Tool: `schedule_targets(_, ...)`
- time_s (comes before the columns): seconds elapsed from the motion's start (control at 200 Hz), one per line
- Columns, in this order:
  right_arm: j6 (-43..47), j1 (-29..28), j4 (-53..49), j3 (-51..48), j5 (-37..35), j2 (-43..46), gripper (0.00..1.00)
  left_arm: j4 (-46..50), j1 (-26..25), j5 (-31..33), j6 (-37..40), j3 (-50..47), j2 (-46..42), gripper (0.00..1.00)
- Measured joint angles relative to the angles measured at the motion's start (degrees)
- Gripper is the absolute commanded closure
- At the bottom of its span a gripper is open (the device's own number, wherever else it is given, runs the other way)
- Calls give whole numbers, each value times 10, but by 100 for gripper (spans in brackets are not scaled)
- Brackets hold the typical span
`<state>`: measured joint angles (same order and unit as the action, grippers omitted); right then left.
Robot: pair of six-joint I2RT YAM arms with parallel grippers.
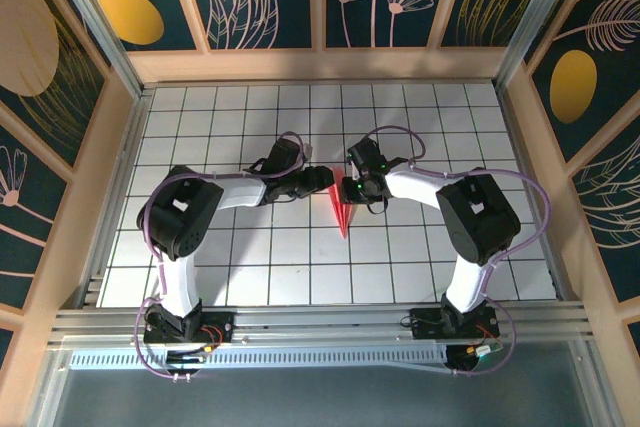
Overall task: Fold a paper plane with a square sheet of paper (fold left side to right side)
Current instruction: Pick up the paper plane at the center of the table.
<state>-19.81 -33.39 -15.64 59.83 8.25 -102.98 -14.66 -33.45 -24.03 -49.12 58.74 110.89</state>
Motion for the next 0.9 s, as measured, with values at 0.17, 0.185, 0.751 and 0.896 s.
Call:
schedule_targets(0.17, 0, 8, -2, 0, 4, 28, 64, 4, 0, 0, 0, 17, 16, 46)
schedule_targets(0.185, 0, 9, -3, 0, 4, 33, 64, 4, 0, 0, 0, 17, 17, 46)
schedule_targets(0.751, -33, 9, -13, -47, 83, 110, 53, 19, 0, 7, 5, 18, 21, 47)
schedule_targets(0.896, -35, -2, -12, -47, 88, 95, 53, 21, 0, 7, 7, 18, 21, 47)
